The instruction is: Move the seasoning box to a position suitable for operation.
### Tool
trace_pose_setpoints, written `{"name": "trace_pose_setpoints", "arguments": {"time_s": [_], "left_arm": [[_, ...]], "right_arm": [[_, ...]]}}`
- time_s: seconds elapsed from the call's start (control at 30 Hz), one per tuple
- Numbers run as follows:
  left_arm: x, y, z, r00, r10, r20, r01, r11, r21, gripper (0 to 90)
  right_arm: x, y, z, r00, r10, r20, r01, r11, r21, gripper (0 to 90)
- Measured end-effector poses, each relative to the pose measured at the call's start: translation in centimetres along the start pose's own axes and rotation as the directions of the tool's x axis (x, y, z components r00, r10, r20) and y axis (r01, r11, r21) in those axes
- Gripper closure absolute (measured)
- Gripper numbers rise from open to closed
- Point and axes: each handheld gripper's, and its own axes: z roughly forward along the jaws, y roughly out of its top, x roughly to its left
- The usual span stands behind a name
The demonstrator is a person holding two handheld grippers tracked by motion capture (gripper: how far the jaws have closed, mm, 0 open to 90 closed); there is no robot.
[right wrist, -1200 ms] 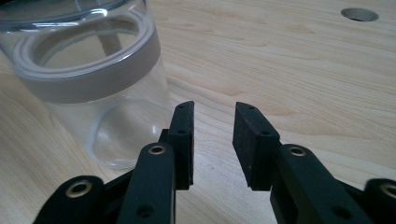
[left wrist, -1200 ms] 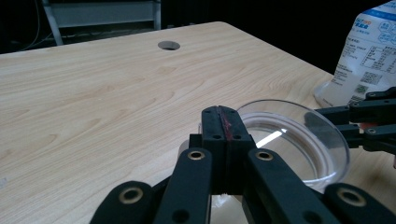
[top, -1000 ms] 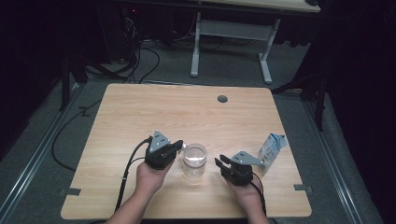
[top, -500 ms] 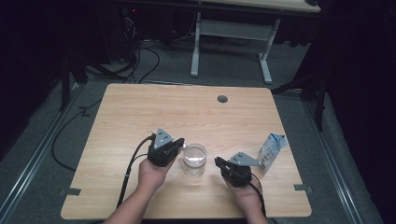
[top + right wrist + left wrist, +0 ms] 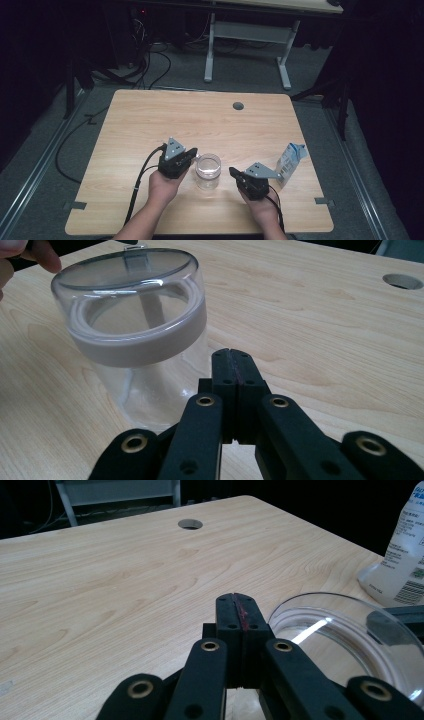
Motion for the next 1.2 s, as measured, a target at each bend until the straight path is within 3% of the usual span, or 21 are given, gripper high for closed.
{"name": "trace_pose_setpoints", "arguments": {"time_s": [0.5, 0.63, 0.97, 1.2], "left_arm": [[0.2, -0.5, 0.2, 0.9999, -0.014, -0.007, 0.014, 0.9999, -0.001, 90.0], [0.3, -0.5, 0.2, 0.9998, -0.018, -0.004, 0.018, 0.9998, -0.005, 90.0], [0.4, -0.6, 0.0, 0.9996, -0.029, 0.006, 0.029, 0.9995, -0.011, 90.0], [0.4, -1.0, -1.6, 0.9991, -0.041, 0.016, 0.041, 0.9983, -0.041, 90.0]], "right_arm": [[0.5, 0.8, 0.1, 0.9997, -0.019, -0.017, 0.018, 0.999, -0.03, 90.0], [1.1, 1.6, -0.1, 0.9985, -0.021, -0.052, 0.017, 0.998, -0.065, 90.0], [2.4, 2.6, 0.2, 0.9942, -0.053, -0.094, 0.046, 0.996, -0.083, 90.0], [2.5, 2.5, 0.1, 0.9943, -0.05, -0.094, 0.042, 0.996, -0.081, 89.9]]}}
